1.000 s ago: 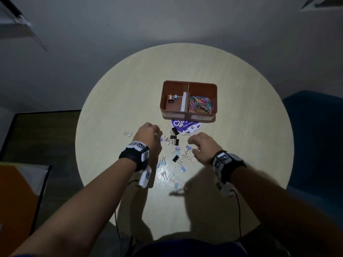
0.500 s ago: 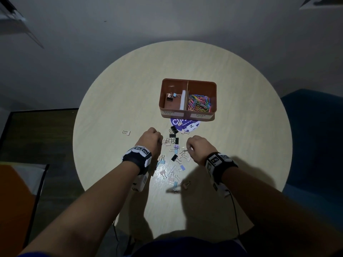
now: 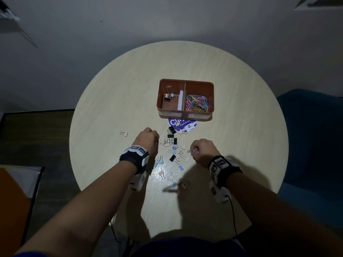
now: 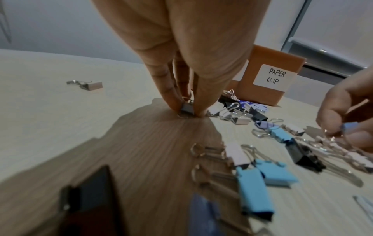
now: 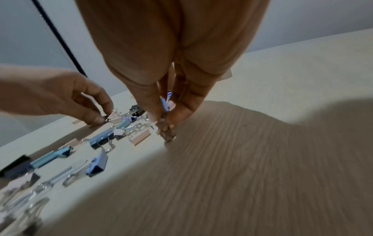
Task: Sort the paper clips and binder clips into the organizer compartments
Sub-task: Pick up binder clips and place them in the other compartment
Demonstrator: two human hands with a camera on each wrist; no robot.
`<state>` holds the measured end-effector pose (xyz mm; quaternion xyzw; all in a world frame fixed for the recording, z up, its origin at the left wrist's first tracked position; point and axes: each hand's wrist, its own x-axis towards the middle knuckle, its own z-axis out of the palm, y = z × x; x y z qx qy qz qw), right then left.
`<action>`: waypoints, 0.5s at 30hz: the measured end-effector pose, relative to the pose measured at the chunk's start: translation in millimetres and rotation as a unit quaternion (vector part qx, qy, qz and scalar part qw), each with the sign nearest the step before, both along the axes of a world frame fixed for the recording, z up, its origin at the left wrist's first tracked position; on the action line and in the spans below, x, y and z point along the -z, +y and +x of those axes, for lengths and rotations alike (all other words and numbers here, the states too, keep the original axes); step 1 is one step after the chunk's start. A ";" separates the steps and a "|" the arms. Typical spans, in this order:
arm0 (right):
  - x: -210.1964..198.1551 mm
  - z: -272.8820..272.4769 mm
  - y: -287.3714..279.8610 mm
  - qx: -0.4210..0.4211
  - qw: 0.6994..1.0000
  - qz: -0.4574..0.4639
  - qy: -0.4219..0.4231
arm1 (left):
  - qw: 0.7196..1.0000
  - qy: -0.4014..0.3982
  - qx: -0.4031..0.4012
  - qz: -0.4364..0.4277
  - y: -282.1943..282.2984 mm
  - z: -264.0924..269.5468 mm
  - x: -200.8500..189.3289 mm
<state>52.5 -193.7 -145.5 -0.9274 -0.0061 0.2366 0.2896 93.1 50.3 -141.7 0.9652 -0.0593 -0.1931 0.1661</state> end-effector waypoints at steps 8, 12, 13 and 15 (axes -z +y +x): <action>0.1 -2.5 -11.3 0.048 0.998 -0.003 0.039 | 1.000 -0.021 -0.010 -0.010 2.7 -5.7 -4.4; 2.3 -5.3 -1.2 0.029 0.998 -0.004 0.051 | 0.998 -0.014 -0.048 -0.028 2.1 -7.6 -10.0; 2.5 -5.7 1.7 0.020 0.998 -0.008 0.052 | 0.997 -0.006 -0.067 -0.036 2.6 -7.3 -11.7; 3.7 -5.6 6.9 -0.005 0.998 -0.027 0.050 | 0.993 0.003 -0.101 -0.065 5.6 -5.7 -13.8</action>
